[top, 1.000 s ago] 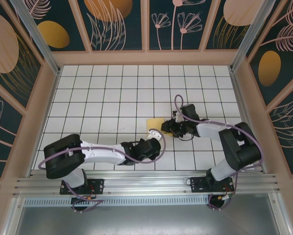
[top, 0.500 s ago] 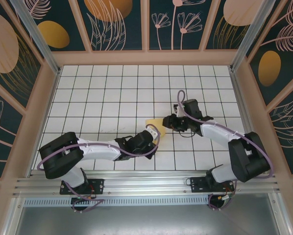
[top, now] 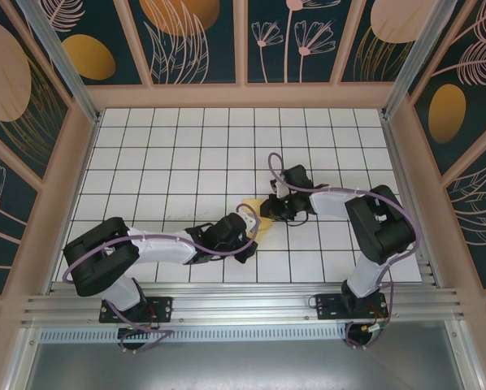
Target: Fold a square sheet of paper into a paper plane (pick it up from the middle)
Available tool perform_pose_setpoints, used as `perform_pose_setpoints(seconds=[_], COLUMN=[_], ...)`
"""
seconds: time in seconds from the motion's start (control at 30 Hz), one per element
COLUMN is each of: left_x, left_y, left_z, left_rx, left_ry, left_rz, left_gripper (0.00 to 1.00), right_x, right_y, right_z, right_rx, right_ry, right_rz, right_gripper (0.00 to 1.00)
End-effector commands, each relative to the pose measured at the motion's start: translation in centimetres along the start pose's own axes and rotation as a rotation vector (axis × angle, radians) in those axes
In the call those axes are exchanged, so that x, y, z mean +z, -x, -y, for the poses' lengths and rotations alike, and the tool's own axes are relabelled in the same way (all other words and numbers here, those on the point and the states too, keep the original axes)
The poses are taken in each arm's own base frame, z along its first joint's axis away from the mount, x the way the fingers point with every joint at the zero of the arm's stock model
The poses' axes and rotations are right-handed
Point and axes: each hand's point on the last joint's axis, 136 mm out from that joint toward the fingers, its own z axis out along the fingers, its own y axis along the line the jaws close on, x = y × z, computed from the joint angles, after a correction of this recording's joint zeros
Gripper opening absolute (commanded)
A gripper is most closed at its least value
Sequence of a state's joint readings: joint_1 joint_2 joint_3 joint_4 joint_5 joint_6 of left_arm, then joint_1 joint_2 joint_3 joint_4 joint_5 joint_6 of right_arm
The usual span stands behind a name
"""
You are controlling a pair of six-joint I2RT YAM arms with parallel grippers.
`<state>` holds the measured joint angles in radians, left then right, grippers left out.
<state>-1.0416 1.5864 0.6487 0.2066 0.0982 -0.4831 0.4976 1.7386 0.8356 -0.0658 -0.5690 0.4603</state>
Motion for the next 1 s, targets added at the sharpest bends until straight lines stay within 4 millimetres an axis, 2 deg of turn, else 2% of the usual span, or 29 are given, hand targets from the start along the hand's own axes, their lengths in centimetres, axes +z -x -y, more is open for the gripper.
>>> perform_pose_setpoints(seconds=[0.0, 0.27, 0.5, 0.67, 0.8, 0.97], left_x=[-0.2, -0.5, 0.0, -0.5, -0.2, 0.1], left_y=[0.7, 1.1, 1.1, 1.5, 1.1, 0.8], left_z=[0.3, -1.4, -2.4, -3.0, -2.9, -3.0], left_rx=[-0.019, -0.072, -0.092, -0.129, -0.138, -0.141], left_ry=[-0.03, -0.029, 0.006, 0.018, 0.009, -0.001], left_rz=[0.02, 0.021, 0.008, 0.045, 0.031, 0.022], left_gripper=[0.14, 0.19, 0.19, 0.2, 0.2, 0.19], right_x=[0.6, 1.2, 1.2, 1.1, 1.0, -0.6], right_y=[0.2, -0.3, -0.2, -0.2, -0.1, 1.3], right_z=[1.0, 2.4, 2.3, 2.1, 1.5, -0.7], right_rx=[-0.044, -0.054, -0.058, -0.057, -0.061, -0.107], right_ry=[-0.075, -0.135, -0.135, -0.133, -0.109, -0.056], right_rz=[-0.011, -0.031, -0.033, -0.032, -0.026, 0.036], right_gripper=[0.11, 0.11, 0.11, 0.12, 0.14, 0.2])
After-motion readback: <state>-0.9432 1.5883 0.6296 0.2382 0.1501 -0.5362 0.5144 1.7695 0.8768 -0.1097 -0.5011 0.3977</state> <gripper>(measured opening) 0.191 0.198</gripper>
